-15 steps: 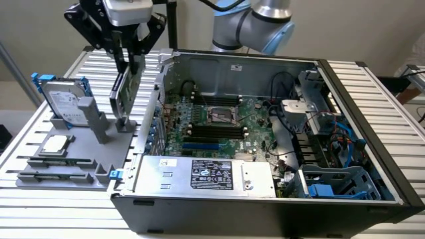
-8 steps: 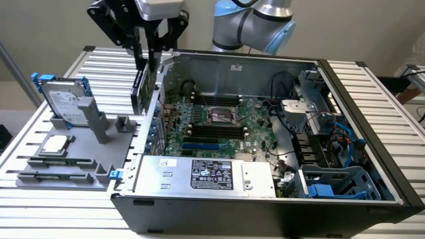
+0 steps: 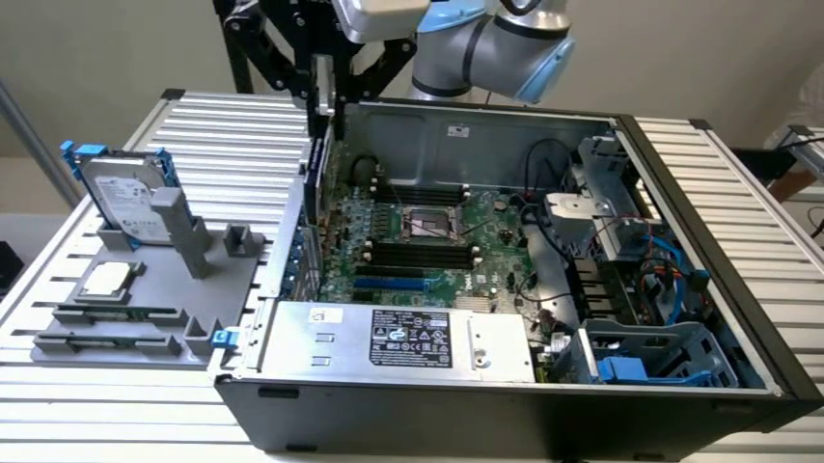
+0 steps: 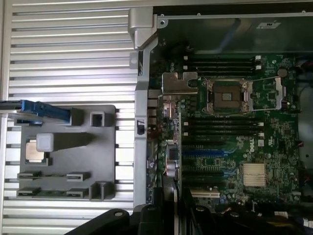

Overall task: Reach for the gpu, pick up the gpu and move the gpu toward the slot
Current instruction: 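Pick up the gpu and move the gpu toward the slot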

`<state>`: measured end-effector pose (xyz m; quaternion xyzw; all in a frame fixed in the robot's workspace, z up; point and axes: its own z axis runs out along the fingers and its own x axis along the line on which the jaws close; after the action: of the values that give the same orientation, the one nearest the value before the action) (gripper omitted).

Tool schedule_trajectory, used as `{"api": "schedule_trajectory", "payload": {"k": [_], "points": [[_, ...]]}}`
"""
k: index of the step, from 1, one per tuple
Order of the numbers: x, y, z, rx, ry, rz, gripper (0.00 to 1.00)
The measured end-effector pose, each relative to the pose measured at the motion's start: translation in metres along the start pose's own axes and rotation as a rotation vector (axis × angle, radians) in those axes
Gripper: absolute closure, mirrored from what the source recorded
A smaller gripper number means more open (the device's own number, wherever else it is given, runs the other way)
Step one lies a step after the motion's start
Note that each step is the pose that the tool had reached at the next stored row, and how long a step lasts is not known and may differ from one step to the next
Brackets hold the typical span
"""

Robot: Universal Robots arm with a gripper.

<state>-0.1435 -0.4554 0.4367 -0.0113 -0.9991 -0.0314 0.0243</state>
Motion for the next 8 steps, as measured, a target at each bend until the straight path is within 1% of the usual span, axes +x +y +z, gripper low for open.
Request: {"api": "schedule_trajectory", "payload": {"k": [4,8], "points": [[-0.018,0.0010,0.0005,-0.0001,0.0003,0.000,0.74],[-0.037,0.0027,0.0031,-0.0001,0.0007,0.000,0.74]]}}
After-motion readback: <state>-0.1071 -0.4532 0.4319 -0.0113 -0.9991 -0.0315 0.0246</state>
